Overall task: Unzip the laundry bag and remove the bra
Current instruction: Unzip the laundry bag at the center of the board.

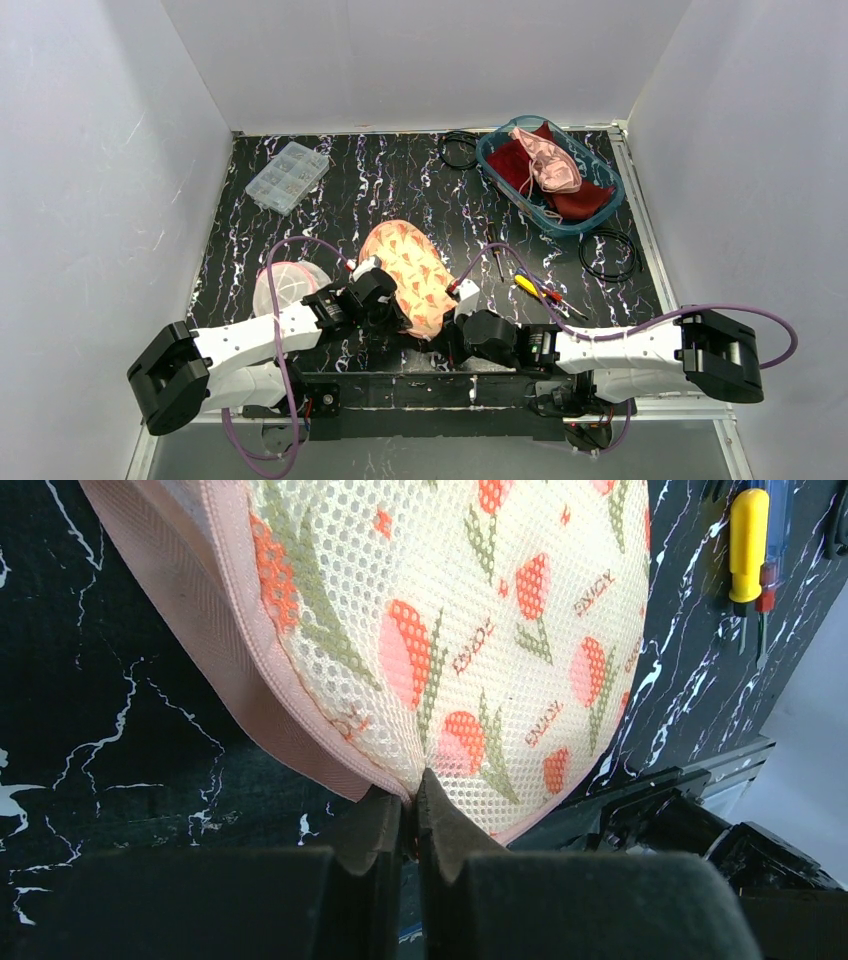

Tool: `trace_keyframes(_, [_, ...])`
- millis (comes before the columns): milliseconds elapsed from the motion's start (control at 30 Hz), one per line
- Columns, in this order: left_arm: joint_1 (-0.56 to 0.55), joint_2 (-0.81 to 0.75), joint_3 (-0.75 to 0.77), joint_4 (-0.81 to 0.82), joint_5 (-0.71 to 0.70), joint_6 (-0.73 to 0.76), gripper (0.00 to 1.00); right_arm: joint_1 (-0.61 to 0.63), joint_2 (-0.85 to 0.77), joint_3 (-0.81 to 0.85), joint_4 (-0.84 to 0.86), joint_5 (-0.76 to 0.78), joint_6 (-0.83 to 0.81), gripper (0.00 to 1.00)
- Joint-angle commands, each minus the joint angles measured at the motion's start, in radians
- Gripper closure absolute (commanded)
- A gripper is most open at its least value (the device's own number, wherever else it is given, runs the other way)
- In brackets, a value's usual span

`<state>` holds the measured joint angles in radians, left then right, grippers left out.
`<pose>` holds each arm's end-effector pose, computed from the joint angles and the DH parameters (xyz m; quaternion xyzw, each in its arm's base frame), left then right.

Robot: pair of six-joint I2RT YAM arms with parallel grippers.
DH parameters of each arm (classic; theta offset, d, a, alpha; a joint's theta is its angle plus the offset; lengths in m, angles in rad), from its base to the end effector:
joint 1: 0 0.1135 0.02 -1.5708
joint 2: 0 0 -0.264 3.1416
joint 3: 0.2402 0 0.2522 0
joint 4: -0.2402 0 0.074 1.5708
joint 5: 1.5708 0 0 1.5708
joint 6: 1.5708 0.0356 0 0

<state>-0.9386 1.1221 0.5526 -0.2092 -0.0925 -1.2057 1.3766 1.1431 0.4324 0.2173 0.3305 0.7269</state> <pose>0.1339 -0.1772 0.1929 -0.1404 0.9110 -0.3180 0.2218 0.0557 0.2236 0.1884 -0.1902 0.8293 0.3693 0.3736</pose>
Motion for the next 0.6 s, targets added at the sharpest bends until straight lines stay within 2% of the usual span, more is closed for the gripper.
trace_keyframes(0, [0.012,-0.025,0.005,-0.046,-0.061,0.018,1.0,0.006,-0.052,0.027,-0.031,0.026,-0.009,0.99])
trace_keyframes(367, [0.119,-0.135,-0.05,-0.05,0.023,0.091,1.0,0.006,-0.217,-0.06,-0.212,0.127,0.057,0.99])
trace_keyframes(467, [0.172,-0.125,-0.048,-0.027,0.089,0.135,1.0,0.006,-0.273,-0.086,-0.274,0.153,0.081,0.99])
trace_keyframes(567, [0.198,-0.084,-0.027,-0.004,0.163,0.183,1.0,0.006,-0.306,-0.118,-0.267,0.161,0.088,0.99])
